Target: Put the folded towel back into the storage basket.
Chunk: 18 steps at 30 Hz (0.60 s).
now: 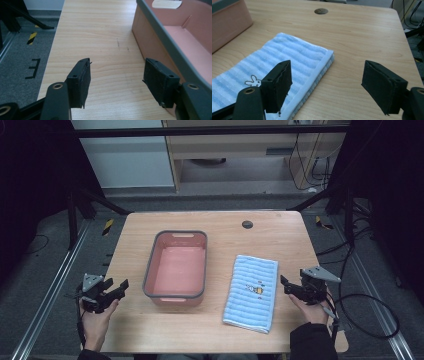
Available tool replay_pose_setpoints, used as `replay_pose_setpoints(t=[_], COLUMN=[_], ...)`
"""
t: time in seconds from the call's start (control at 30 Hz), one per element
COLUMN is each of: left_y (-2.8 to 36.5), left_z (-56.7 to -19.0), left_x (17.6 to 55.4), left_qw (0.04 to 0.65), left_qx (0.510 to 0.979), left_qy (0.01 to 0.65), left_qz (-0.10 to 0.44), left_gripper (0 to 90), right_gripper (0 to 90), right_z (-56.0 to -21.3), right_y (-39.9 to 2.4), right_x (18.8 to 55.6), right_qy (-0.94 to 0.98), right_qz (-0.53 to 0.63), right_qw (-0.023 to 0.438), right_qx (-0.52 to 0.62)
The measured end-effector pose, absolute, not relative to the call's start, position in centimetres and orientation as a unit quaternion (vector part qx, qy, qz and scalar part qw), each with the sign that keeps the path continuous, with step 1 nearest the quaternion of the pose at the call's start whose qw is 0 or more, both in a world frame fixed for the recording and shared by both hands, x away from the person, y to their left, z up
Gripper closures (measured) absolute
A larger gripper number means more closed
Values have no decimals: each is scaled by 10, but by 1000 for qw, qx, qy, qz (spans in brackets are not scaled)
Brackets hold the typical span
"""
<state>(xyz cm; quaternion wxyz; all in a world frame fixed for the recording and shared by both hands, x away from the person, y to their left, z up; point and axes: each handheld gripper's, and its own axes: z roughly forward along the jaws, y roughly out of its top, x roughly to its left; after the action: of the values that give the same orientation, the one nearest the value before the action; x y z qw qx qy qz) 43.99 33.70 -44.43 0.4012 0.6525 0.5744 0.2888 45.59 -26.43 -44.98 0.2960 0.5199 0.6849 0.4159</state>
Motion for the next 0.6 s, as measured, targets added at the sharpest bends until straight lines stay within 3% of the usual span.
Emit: replay_pose_setpoints(t=[0.3, 0.6], left_y=[326, 310], left_z=[-428, -414], left_x=[431, 424], left_qw=[425, 443], left_qx=[650, 656], left_qy=[554, 532], left_qz=[299, 301], left_gripper=[444, 429], right_gripper=[257, 275], right_z=[-442, -433], right_y=[-261, -253], right_x=[452, 449], right_qy=[691, 692], right_qz=[423, 436], right_qw=[298, 304], right_qx=[504, 489])
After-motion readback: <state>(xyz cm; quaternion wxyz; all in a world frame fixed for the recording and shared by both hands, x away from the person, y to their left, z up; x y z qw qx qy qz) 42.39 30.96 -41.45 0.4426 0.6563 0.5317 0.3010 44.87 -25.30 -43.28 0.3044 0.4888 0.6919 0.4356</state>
